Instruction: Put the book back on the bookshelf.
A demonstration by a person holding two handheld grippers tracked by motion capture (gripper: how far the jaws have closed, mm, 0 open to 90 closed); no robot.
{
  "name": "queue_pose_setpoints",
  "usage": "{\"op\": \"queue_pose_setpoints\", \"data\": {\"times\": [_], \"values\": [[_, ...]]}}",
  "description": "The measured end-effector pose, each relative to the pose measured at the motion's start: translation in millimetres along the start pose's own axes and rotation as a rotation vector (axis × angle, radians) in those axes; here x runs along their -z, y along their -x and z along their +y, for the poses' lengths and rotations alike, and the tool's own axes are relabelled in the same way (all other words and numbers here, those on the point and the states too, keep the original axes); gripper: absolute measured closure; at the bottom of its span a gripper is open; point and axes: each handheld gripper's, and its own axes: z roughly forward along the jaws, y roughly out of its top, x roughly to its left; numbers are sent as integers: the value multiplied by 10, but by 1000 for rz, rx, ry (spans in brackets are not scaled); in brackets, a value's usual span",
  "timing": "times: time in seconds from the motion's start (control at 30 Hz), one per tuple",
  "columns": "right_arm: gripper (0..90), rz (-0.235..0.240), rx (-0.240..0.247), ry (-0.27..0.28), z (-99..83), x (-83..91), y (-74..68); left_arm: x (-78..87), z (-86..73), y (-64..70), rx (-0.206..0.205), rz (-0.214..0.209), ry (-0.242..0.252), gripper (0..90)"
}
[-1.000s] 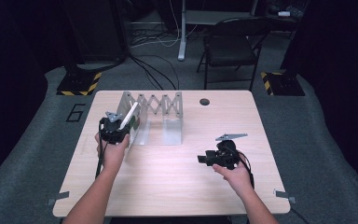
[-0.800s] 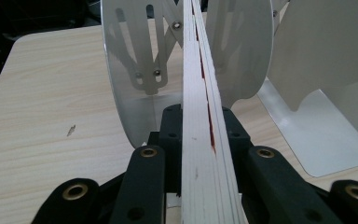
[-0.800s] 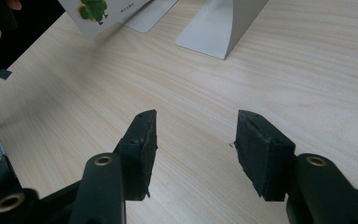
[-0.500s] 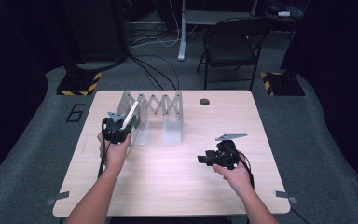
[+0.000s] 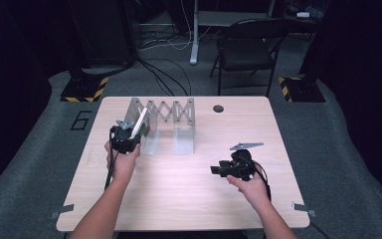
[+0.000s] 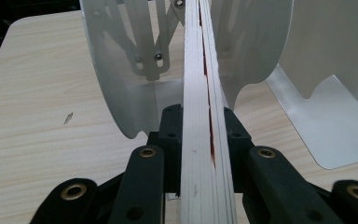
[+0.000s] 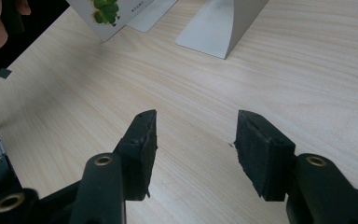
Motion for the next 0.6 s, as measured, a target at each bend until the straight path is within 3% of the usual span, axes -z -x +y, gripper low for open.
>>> {"op": "queue_pose_setpoints", "data": {"times": [0.2,0.6], "values": [[481,-2,3,-2,-1,-1,4,3,2,-10,20,3,2,740],[481,2,-3,-3,-5,-8,-5,67,0,-24,14,3,12,687]]}}
